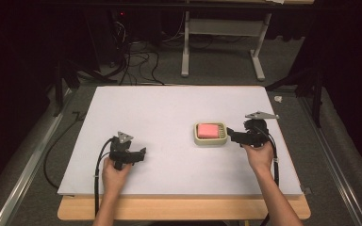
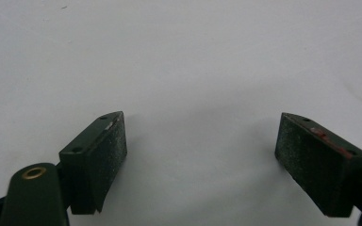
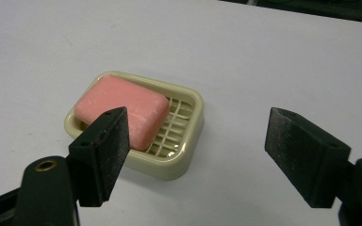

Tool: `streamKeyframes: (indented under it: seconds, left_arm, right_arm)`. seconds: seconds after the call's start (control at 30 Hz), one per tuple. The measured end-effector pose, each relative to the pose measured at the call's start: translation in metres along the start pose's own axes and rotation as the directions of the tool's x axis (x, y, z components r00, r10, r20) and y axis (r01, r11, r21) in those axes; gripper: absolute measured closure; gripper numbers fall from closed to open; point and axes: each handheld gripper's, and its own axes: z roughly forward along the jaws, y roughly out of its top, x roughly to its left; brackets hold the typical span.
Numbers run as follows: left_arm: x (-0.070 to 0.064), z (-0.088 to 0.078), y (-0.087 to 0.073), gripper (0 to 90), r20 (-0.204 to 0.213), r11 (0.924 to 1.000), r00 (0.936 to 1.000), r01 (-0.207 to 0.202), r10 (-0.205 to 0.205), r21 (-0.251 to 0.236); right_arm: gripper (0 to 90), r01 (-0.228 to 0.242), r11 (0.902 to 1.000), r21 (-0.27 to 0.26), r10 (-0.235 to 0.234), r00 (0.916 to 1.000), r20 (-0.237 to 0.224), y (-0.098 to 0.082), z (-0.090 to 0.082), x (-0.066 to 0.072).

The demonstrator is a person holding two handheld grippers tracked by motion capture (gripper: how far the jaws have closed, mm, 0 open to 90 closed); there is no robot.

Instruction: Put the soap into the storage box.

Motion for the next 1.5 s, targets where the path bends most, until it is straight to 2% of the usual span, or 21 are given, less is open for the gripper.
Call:
streamKeyframes:
  seconds: [0.93,1.5]
  left_arm:
    - [0.0,0.0,0.0,17.7,0.0,1.0,1.0,0.0,0.0,0.0]
    - [0.0,0.0,0.0,17.7,0.0,1.0,1.0,0.0,0.0,0.0]
  right_arm:
    - [23.7,-0.042,0.9987,-0.03,0.042,0.999,0.012,-0.012,-0.02,-0.018]
    - [23.8,-0.061,0.9974,-0.037,0.062,0.9978,0.023,-0.027,-0.031,-0.03]
